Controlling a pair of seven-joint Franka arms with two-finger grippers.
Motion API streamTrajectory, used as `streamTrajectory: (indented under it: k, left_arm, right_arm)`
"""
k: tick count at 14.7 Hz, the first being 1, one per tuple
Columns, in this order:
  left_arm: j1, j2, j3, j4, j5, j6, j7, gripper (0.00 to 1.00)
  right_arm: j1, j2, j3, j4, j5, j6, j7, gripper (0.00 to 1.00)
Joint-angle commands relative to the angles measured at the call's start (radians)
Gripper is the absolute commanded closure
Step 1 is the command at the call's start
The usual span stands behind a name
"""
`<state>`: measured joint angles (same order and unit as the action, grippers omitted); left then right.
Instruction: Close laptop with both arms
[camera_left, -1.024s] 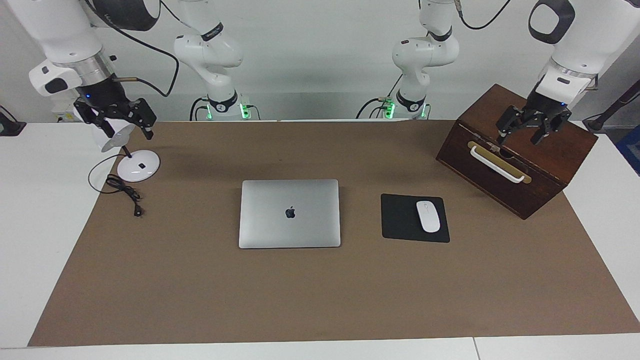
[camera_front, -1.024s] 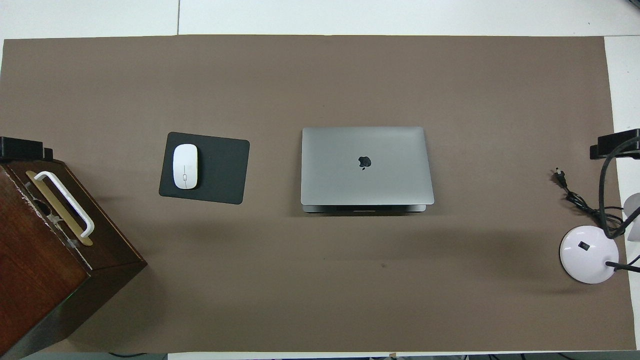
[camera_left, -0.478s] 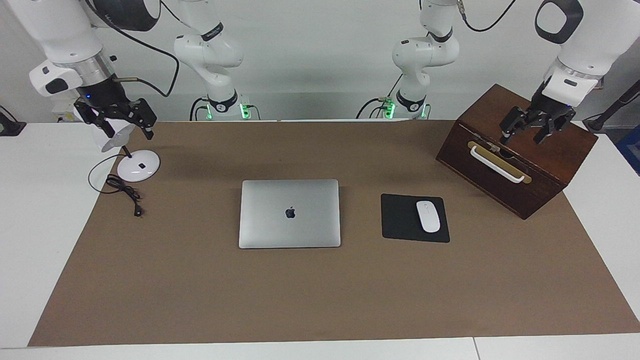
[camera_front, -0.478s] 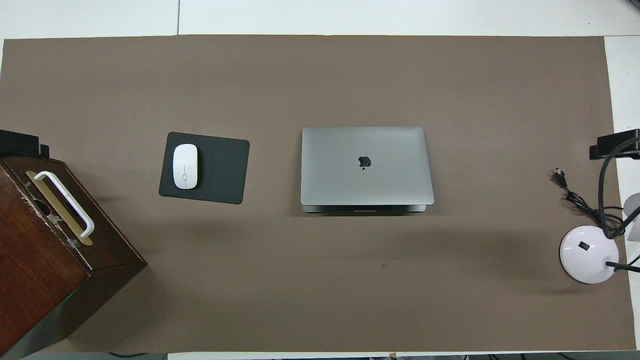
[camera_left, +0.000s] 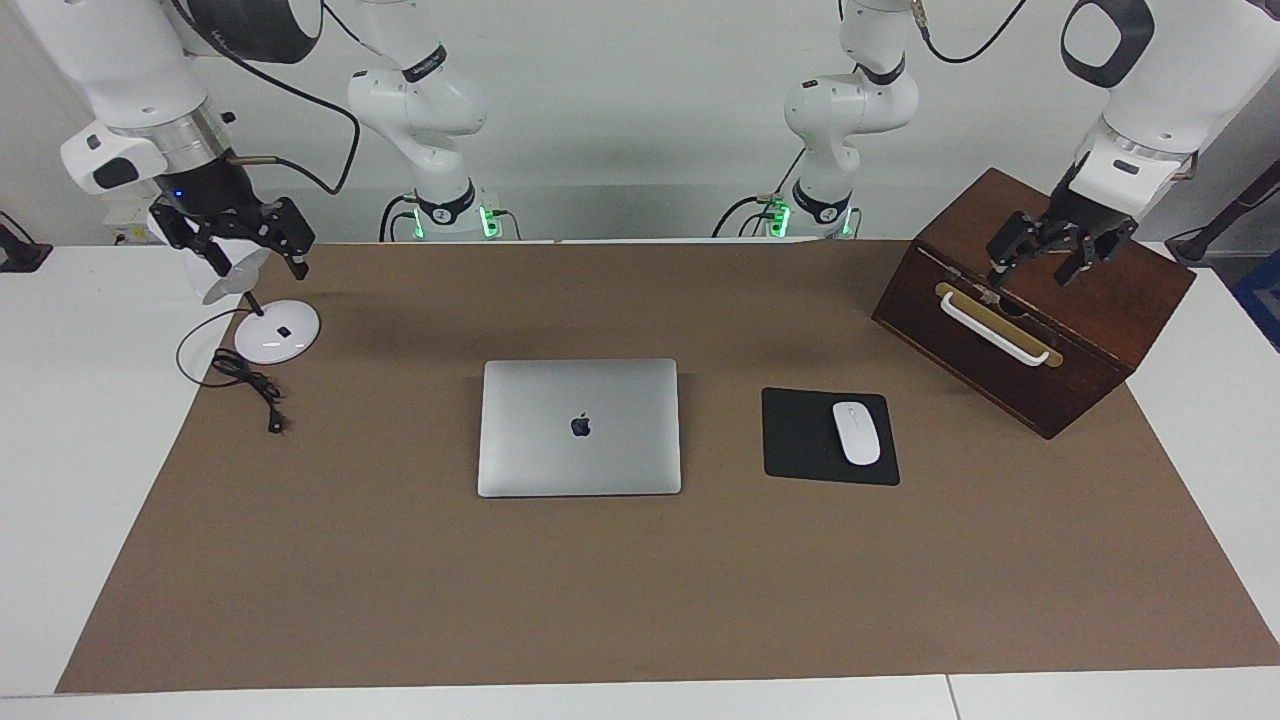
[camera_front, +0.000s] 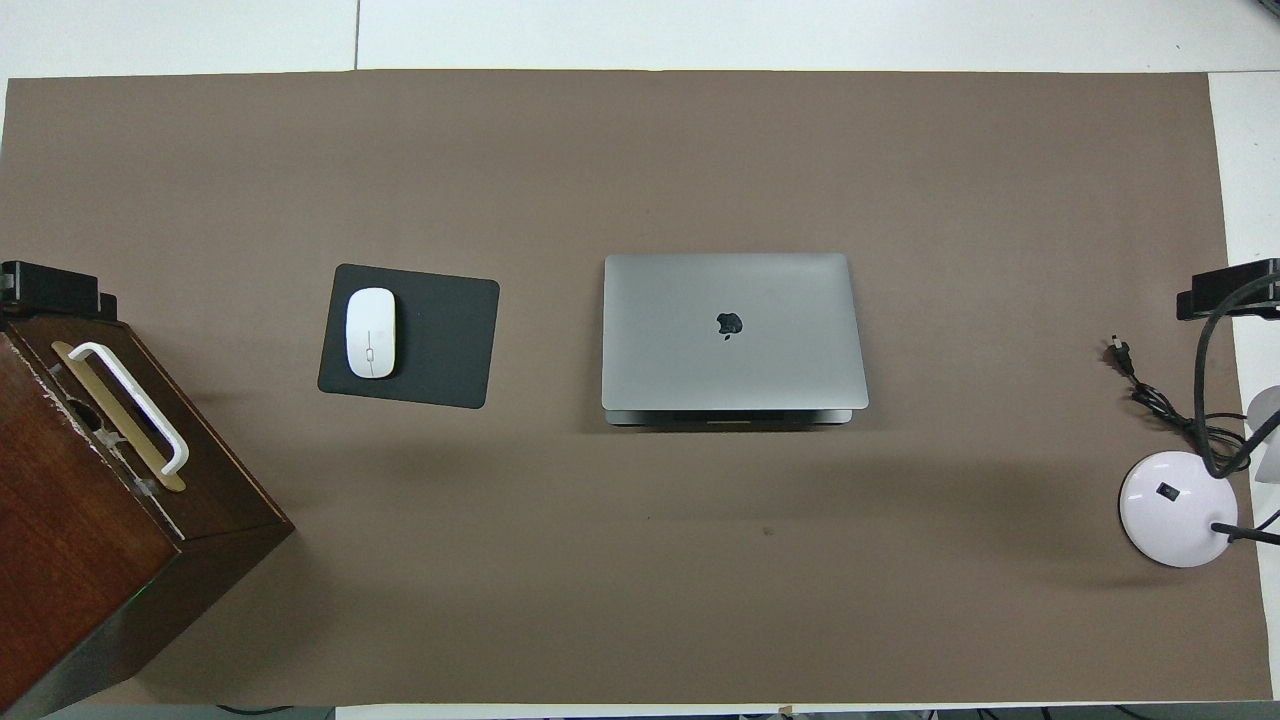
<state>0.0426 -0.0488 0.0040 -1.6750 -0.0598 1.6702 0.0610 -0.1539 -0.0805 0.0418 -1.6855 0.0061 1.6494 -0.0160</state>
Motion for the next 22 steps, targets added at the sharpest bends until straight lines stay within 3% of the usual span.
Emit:
streamTrajectory:
  k: [1, 15, 22]
  left_arm:
    - [-0.013, -0.009, 0.002, 0.018, 0.017, -0.017, -0.013, 0.00]
    - [0.002, -0.031, 0.004, -0.008, 0.017, -0.023, -0.010, 0.00]
    - [-0.003, -0.045, 0.004, -0.017, 0.055, -0.122, -0.042, 0.00]
  right_arm:
    - [-0.006, -0.012, 0.003, -0.017, -0.011, 0.007, -0.030, 0.00]
    - [-0.006, -0.018, 0.003, -0.031, -0.011, 0.006, -0.030, 0.00]
    - [-0.004, -0.018, 0.003, -0.031, -0.011, 0.006, -0.029, 0.00]
